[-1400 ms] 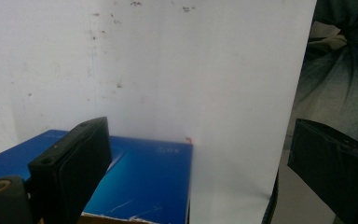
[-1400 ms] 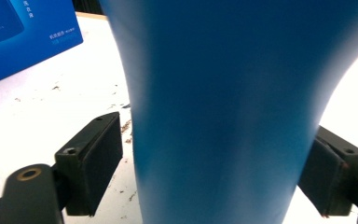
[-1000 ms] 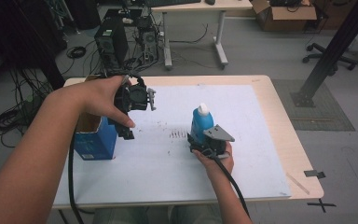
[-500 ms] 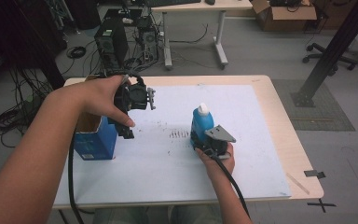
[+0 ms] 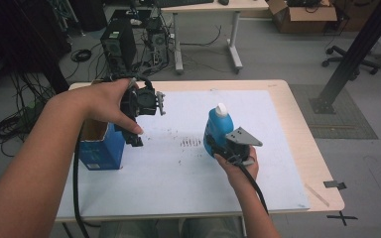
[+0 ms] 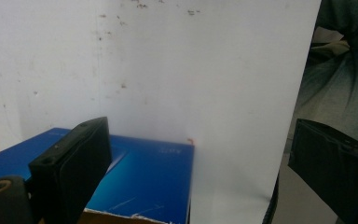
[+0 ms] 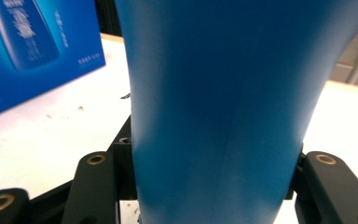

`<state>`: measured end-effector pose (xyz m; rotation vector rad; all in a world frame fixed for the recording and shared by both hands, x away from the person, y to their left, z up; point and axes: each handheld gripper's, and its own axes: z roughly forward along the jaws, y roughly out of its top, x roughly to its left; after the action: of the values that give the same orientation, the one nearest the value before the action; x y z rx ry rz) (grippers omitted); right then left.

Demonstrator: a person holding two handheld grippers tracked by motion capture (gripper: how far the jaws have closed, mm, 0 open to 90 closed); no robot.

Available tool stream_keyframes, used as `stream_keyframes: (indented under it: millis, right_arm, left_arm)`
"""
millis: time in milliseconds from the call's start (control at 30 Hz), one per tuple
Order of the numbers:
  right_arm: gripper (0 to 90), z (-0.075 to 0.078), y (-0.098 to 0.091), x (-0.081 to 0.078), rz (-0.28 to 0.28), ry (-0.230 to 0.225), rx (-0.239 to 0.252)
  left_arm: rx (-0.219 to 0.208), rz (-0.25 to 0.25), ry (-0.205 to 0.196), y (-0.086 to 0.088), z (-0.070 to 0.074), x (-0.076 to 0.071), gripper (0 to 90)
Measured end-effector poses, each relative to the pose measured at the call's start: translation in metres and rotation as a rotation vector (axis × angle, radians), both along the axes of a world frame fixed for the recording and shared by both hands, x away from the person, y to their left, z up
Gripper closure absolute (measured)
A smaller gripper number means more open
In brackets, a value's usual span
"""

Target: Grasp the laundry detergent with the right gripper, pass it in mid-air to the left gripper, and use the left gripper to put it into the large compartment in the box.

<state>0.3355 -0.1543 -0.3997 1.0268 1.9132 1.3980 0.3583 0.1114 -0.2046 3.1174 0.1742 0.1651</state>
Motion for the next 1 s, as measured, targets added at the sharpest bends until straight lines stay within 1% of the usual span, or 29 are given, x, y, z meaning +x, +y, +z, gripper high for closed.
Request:
stream_keyframes:
  millis: [67,133,200,233,267,333,367,400,433,500,600,633,667,833,900,1000]
  right_arm:
    - [45.0,0.009,-0.005,0.000,0.023,-0.006,0.003]
    - [44.9,0.017,-0.009,-0.001,0.043,-0.014,-0.013]
    - [45.0,0.023,-0.015,-0.001,0.071,-0.008,0.010]
    - [45.0,0.023,-0.015,-0.001,0.071,-0.008,0.010]
    - [45.0,0.028,-0.018,-0.002,0.090,-0.011,0.010]
    - [45.0,0.036,-0.024,-0.003,0.122,-0.016,-0.008]
    - [45.0,0.036,-0.024,-0.003,0.122,-0.016,-0.008]
    - [45.0,0.042,-0.028,-0.003,0.146,-0.016,-0.018]
    - [45.0,0.042,-0.028,-0.003,0.146,-0.016,-0.018]
    - [45.0,0.050,-0.034,-0.002,0.196,-0.012,-0.018]
    - [45.0,0.056,-0.037,-0.002,0.244,-0.009,-0.037]
    - [45.0,0.056,-0.037,-0.002,0.244,-0.009,-0.037]
    - [44.9,0.059,-0.039,-0.002,0.275,-0.008,-0.045]
    - [44.8,0.064,-0.040,-0.004,0.359,-0.010,-0.080]
    - [44.8,0.065,-0.040,-0.004,0.408,-0.007,-0.089]
    - [44.8,0.067,-0.038,-0.005,0.459,0.002,-0.109]
  left_arm:
    - [-0.003,-0.003,0.002,-0.001,0.001,0.000,6.2]
    - [-0.005,-0.005,0.001,-0.002,0.002,-0.001,5.8]
    - [-0.004,-0.007,0.002,-0.003,0.003,-0.001,5.8]
    - [-0.004,-0.007,0.002,-0.003,0.003,-0.001,5.7]
    - [-0.003,-0.007,0.003,-0.004,0.004,-0.001,5.7]
    - [-0.012,-0.006,0.001,-0.005,0.005,-0.001,5.6]
    - [-0.012,-0.006,0.001,-0.005,0.005,-0.001,5.6]
    - [-0.008,-0.007,0.004,-0.006,0.007,-0.001,5.5]
    - [-0.008,-0.007,0.004,-0.006,0.007,-0.001,5.5]
    - [-0.013,-0.008,0.008,-0.007,0.008,-0.001,5.5]
    - [-0.023,-0.015,0.015,-0.010,0.012,-0.002,5.5]
    - [-0.023,-0.015,0.015,-0.010,0.012,-0.002,5.4]
    - [-0.024,-0.014,0.018,-0.012,0.013,-0.002,5.5]
    - [-0.025,-0.023,0.020,-0.017,0.016,-0.002,5.4]
    - [-0.029,-0.030,0.024,-0.018,0.017,-0.002,5.4]
    - [-0.028,-0.035,0.029,-0.020,0.018,-0.002,5.4]
